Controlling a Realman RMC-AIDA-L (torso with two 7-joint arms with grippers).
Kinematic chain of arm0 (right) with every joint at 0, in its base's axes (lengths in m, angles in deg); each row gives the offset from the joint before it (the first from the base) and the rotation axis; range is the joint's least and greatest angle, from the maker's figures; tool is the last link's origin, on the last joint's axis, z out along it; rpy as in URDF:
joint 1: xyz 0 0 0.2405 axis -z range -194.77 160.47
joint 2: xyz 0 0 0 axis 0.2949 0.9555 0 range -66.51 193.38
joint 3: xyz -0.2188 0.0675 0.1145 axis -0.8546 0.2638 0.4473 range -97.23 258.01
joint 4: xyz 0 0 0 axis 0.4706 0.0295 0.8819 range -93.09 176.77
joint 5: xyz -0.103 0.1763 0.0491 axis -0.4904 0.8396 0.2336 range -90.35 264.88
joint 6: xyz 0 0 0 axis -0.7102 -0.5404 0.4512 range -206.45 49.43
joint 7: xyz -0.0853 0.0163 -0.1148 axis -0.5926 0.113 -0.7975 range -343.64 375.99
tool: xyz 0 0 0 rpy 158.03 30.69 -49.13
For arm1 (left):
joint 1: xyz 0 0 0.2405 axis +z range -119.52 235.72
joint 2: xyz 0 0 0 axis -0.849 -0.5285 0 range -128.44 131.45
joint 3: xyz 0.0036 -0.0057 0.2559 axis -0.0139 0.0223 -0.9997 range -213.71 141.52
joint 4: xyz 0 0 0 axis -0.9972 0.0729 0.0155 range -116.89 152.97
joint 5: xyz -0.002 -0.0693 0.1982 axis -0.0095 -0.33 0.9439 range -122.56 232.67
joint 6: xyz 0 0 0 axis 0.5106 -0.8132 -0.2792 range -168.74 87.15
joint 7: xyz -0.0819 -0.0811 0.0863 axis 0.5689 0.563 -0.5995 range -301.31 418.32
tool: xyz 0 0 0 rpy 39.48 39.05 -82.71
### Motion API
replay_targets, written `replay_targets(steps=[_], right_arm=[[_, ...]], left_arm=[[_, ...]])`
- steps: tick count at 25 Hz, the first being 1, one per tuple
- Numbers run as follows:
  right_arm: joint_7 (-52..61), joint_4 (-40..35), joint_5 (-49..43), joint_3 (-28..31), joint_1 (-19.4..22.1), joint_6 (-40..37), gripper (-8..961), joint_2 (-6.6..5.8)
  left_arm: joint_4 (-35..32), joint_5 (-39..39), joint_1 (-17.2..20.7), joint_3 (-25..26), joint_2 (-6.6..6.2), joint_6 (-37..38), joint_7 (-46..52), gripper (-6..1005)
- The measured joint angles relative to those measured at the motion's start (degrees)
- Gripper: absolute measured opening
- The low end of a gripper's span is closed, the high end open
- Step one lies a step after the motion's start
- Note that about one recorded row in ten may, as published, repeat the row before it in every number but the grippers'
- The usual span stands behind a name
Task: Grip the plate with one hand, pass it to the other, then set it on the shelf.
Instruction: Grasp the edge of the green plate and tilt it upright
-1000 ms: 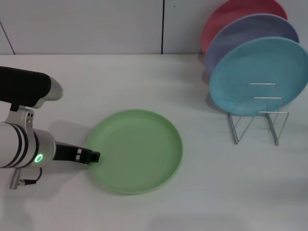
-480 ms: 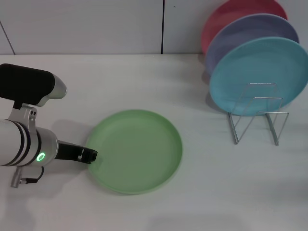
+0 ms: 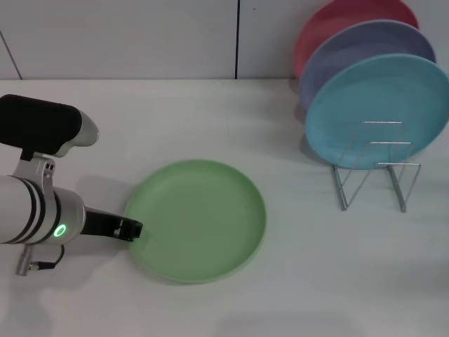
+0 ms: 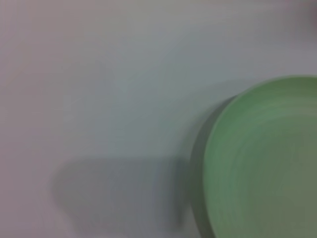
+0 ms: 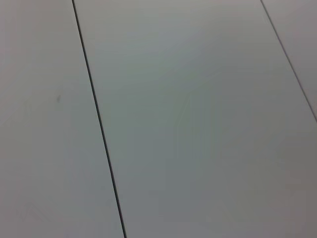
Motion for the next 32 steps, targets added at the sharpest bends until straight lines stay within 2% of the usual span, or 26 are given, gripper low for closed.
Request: replay_targets(steps=[11,16,21,32], right_arm=[[0.04,-0.08,-0.08,0.0,0.02,-0.02,752,0.0],[0.54,-0.17,-0.09,0.0,0.02,-0.05,752,0.0],[0.58,-0.18,-0.17,0.0,0.02,-0.09,752,0.0],[1.48,-0.62,-1.09,0.01,0.02,-0.96,752,-0.03]], left_arm=[[-0.9,1.27,-1.73,-0.63,-0.02,-0.6,0.83,316],[-1.51,2.09,-2.84,-0.64,0.06,-0.82,1.44,145],[-1.29,2.34,-3.16,-0.65,0.06,-0.88,1.47,50],[1.54,2.28,-4.22,-0.3,-0.06,-1.77,1.12,40]])
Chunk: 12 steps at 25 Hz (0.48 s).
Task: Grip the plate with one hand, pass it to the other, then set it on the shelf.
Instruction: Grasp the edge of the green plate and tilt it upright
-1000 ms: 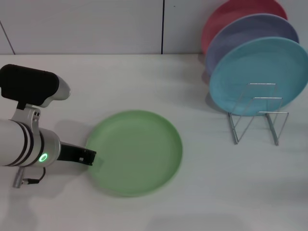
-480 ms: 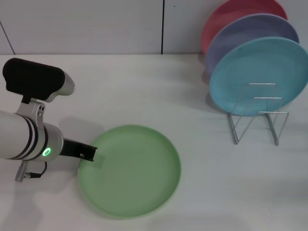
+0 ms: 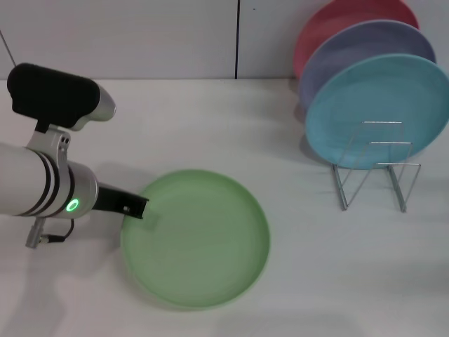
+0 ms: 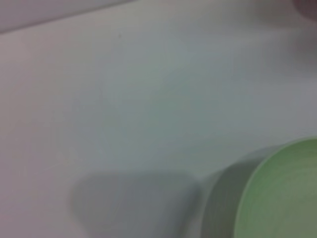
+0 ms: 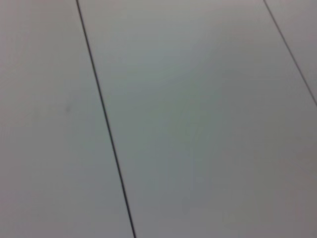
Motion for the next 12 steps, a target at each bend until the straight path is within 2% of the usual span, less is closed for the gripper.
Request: replay_targets(steps=[12], right_arm=[[0.02,-1.41,-6.06,-0.05,-1.07,-5.61,752,-0.04]], left_arm=[[5.37,0.55,-0.88,0.64,-0.19,0.47,-1.44,33]])
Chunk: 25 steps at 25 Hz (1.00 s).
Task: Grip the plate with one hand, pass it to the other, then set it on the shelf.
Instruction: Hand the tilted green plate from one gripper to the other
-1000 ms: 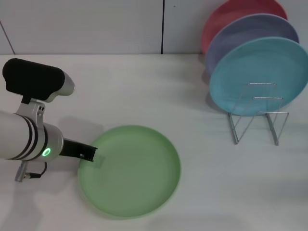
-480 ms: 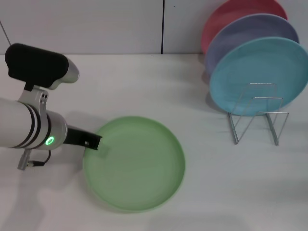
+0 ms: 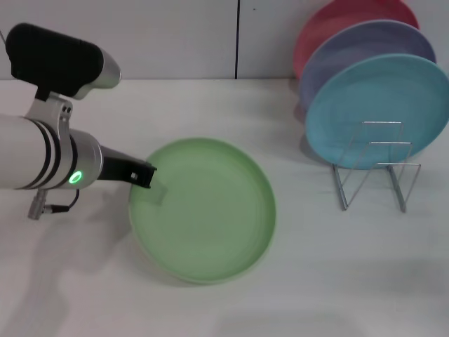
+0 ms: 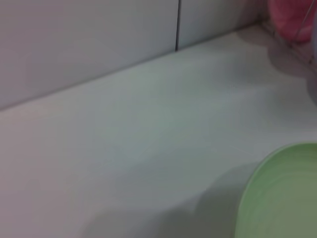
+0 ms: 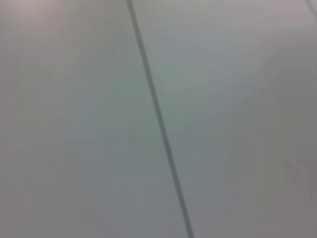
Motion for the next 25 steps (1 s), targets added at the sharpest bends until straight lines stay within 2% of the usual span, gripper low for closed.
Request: replay_targets(steps=[6,7,10,12,13,14,15,16,17,18,19,20,21,22,23,24,25], right_arm=[[6.16,-4.34,-6.91,-0.03,-1.25,-1.78,752,-0.03],[9.3,-7.78,-10.93,-0.05,-2.19,-2.4,752,-0.03],[12.85,-11.33,-13.99,-0.58,-3.36,-3.16,752,0.02],[19.96,-17.49,-16.33,-3.55,-4.77,-2.97,752,0.11],[23.72,-21.14,-16.86,-6.06,-5.42,-2.1,752,0.1],[29.95,-27.96,-17.44,-11.75,-6.3,1.03,752,0.11],[29.95,-27.96,-17.44,-11.75,-6.3,1.03,752,0.11],[37.81,-37.37,-19.17,-19.92,-6.8,7.88,752,0.06],[37.81,-37.37,-19.17,-19.92,-6.8,7.88,752,0.06],[43.86,-43.87,-21.03,-24.54,-6.92,12.14,752,-0.03],[57.46,-55.06,-27.87,-29.65,-7.05,18.92,752,-0.31],[57.46,-55.06,-27.87,-29.65,-7.05,18.92,752,-0.31],[73.83,-66.68,-38.69,-31.52,-8.04,22.38,752,-0.81],[73.83,-66.68,-38.69,-31.52,-8.04,22.38,752,-0.81],[83.19,-72.21,-45.92,-31.64,-8.93,22.89,752,-1.05],[98.76,-81.11,-59.84,-31.44,-10.78,20.88,752,-1.28],[98.76,-81.11,-59.84,-31.44,-10.78,20.88,752,-1.28]], left_arm=[[3.44,0.92,0.4,0.76,0.01,0.61,-0.82,35],[4.5,1.16,0.49,1.04,0.01,1.27,-1.33,35],[5.49,1.61,0.61,1.31,0.02,1.83,-1.79,36],[6.62,2.22,0.72,1.93,0.02,2.28,-2.12,37],[7.23,2.49,0.84,2.22,0.01,2.38,-2.17,37],[8.52,2.77,1.16,2.79,0.02,2.49,-2.17,38],[8.52,2.77,1.16,2.79,0.02,2.49,-2.17,38],[9.93,2.95,1.5,3.39,0.01,2.55,-2.18,38],[9.93,2.95,1.5,3.39,0.01,2.55,-2.18,39],[10.64,3.14,1.71,3.65,0.02,2.57,-2.18,39],[12.02,3.94,2.08,4.3,0.03,2.67,-2.17,39],[12.02,3.94,2.08,4.3,0.03,2.67,-2.17,40],[12.49,4.46,2.16,4.66,0.05,2.84,-2.17,40],[12.82,4.88,2.2,5.02,0.06,3.08,-2.18,40],[13.11,5.06,2.24,5.45,0.07,3.53,-2.17,41],[13.48,5.2,2.33,6.3,0.01,4.48,-2.17,41],[13.48,5.2,2.33,6.3,0.01,4.48,-2.17,41]])
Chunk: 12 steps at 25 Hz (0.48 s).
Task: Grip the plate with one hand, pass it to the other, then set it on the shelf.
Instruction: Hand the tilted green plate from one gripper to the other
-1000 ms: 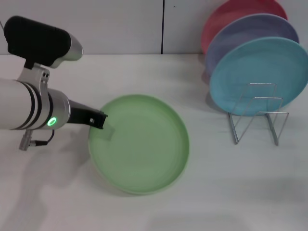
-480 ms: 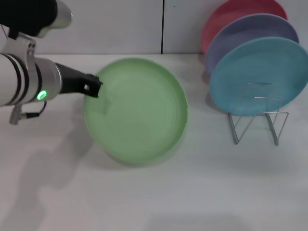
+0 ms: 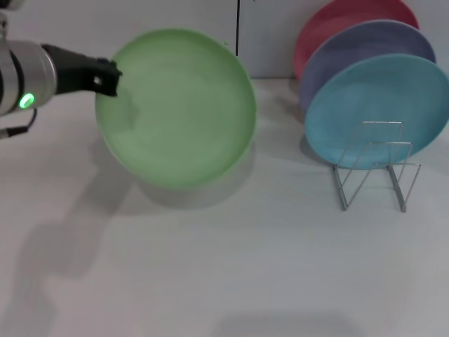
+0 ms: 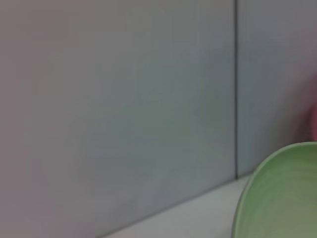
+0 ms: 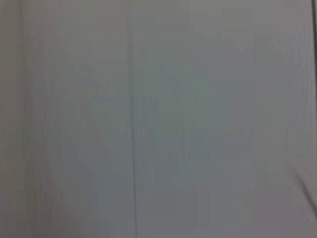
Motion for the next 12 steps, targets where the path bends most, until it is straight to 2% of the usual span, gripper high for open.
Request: replay_targets(steps=[1,2,3,4,7,12], right_arm=[[14.61,-8.18,-14.27,0.56,-3.11,-6.3,752,-0.32],[19.83,-10.4,-19.2,1.3,-4.78,-9.97,752,-0.66],[19.83,-10.4,-19.2,1.3,-4.78,-9.97,752,-0.66],[26.57,-11.64,-25.37,3.63,-7.91,-16.88,752,-1.59],[29.54,-9.82,-28.25,6.61,-11.0,-23.4,752,-2.66],[29.14,-6.03,-32.13,6.39,-11.93,-23.38,752,-2.92]], left_arm=[[0.29,0.04,0.05,0.69,-0.04,0.7,-0.02,42],[0.29,0.04,0.05,0.69,-0.04,0.7,-0.02,42],[0.51,0.2,0.08,0.97,-0.04,0.91,-0.14,42],[1.0,0.53,0.13,1.31,-0.03,1.13,-0.38,42],[1.9,0.73,0.42,1.48,-0.03,1.16,-0.47,43],[2.78,0.75,1.79,1.19,0.11,1.6,-0.49,45]])
